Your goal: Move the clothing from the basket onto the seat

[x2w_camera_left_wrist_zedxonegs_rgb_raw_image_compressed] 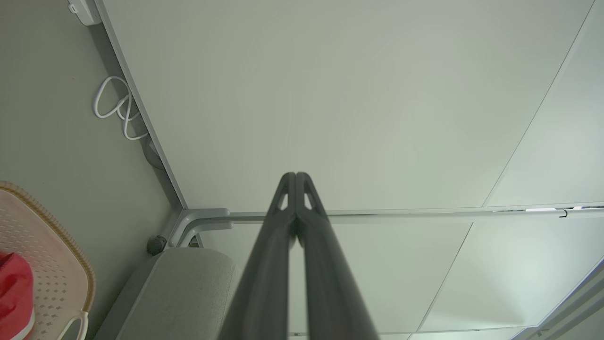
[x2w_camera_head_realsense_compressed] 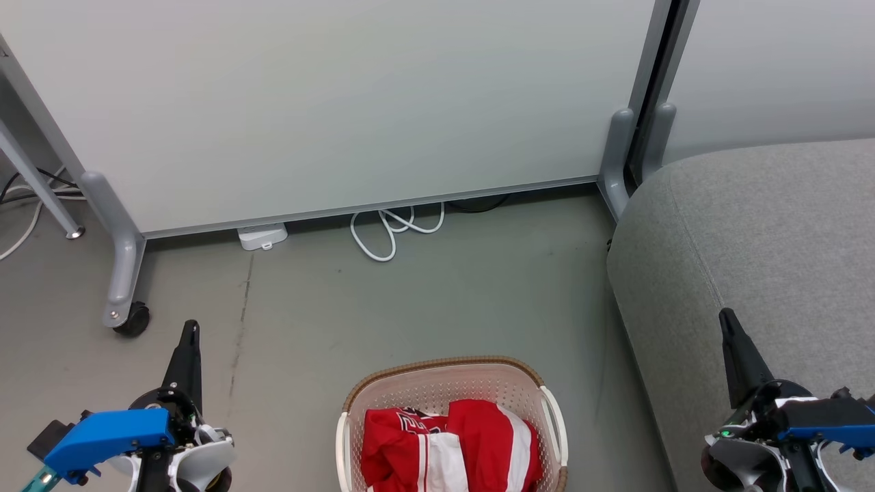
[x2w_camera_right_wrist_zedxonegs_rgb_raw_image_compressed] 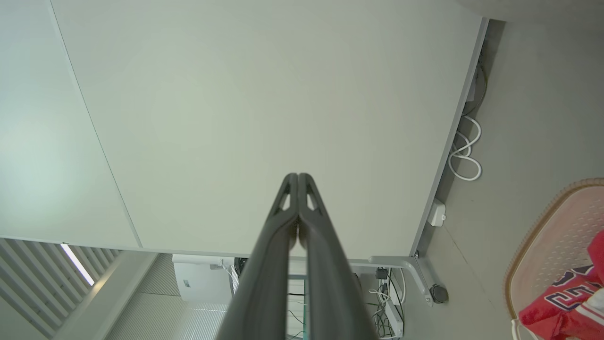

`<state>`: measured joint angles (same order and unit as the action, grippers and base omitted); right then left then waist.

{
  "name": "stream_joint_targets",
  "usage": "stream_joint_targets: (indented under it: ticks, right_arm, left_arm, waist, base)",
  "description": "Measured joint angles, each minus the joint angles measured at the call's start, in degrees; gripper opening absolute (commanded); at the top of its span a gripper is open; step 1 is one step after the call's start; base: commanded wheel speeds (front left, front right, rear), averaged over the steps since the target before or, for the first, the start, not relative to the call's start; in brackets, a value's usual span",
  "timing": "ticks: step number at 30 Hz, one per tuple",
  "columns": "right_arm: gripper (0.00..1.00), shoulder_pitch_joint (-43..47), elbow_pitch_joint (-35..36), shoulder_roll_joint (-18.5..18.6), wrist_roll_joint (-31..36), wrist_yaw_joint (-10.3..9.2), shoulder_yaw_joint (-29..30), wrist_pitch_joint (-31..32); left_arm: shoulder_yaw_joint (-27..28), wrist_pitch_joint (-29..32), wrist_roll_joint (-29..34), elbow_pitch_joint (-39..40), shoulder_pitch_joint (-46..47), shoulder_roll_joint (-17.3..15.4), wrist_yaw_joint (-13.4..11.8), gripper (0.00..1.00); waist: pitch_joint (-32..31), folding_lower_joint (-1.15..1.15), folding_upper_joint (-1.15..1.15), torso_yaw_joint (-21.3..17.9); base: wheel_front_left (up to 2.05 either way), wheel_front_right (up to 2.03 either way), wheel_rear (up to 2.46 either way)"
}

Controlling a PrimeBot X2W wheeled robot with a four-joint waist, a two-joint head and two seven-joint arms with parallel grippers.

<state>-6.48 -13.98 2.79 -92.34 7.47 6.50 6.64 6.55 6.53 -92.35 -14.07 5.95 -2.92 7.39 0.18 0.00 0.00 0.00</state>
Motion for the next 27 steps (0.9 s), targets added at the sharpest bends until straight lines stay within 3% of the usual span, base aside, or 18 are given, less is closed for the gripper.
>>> stream_joint_targets:
  ticks: [11,12,27]
  right_arm:
    - [0.00,0.0,0.0,0.0,0.0,0.00,0.0,0.0]
    - [1.00,0.0,0.0,0.0,0.0,0.00,0.0,0.0]
    - [1.00,2.9,-3.0,-0.6,2.2,-0.10,-2.4,-2.4]
  left_arm:
    - [0.0,0.0,0.0,0.0,0.0,0.0,0.0,0.00]
    - [0.0,0.0,0.0,0.0,0.0,0.0,0.0,1.00]
    - [-1.5,-2.5,1.7,-3.1,-3.7,0.8,0.0,1.00]
  waist:
    - [0.0,0.00,0.00,0.0]
    - [0.0,0.00,0.00,0.0]
    - [0.0,0.00,0.00,0.0]
  base:
    - [0.00,0.00,0.00]
    - [0.00,0.00,0.00]
    - [0.00,0.00,0.00]
